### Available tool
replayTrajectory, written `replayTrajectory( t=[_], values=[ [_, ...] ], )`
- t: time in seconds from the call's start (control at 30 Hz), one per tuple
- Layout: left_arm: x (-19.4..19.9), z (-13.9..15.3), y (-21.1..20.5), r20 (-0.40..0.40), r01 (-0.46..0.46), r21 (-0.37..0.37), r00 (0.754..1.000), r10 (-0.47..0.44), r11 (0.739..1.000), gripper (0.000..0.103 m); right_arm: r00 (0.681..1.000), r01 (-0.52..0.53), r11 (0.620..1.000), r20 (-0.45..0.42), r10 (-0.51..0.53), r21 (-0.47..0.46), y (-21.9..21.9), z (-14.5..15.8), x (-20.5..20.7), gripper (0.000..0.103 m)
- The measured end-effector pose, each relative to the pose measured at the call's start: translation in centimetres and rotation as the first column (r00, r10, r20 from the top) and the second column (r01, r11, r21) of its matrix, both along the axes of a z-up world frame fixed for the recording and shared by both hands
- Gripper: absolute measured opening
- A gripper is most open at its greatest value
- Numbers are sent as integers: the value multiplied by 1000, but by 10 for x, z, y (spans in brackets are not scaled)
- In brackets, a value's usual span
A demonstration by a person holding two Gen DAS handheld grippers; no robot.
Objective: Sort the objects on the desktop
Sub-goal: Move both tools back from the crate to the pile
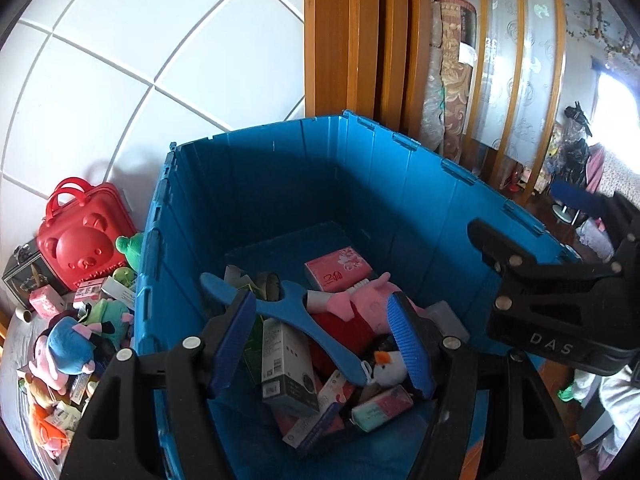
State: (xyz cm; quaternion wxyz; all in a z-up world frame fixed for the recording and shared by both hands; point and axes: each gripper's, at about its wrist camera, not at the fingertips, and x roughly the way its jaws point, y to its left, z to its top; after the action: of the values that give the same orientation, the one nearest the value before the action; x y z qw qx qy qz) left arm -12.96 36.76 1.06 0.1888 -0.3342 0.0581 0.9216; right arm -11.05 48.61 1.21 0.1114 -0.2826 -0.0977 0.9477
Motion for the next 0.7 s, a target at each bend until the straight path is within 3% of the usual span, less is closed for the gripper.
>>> replayTrajectory(
  t=[0.43, 0.53, 0.7],
  values=[
    [45, 7, -48, -117, -51, 39, 992, 56, 998, 68, 996, -47, 990, -83, 36, -133, -27, -4, 54, 103],
    [53, 10, -67, -143, -81, 64, 986, 90, 995, 68, 985, -87, 983, -164, 61, -160, -39, 1, 69, 103],
    [65, 11, -106, -187, -177, 76, 964, 189, 981, 68, 940, -173, 963, -327, 99, -205, -65, 10, 89, 103]
  ],
)
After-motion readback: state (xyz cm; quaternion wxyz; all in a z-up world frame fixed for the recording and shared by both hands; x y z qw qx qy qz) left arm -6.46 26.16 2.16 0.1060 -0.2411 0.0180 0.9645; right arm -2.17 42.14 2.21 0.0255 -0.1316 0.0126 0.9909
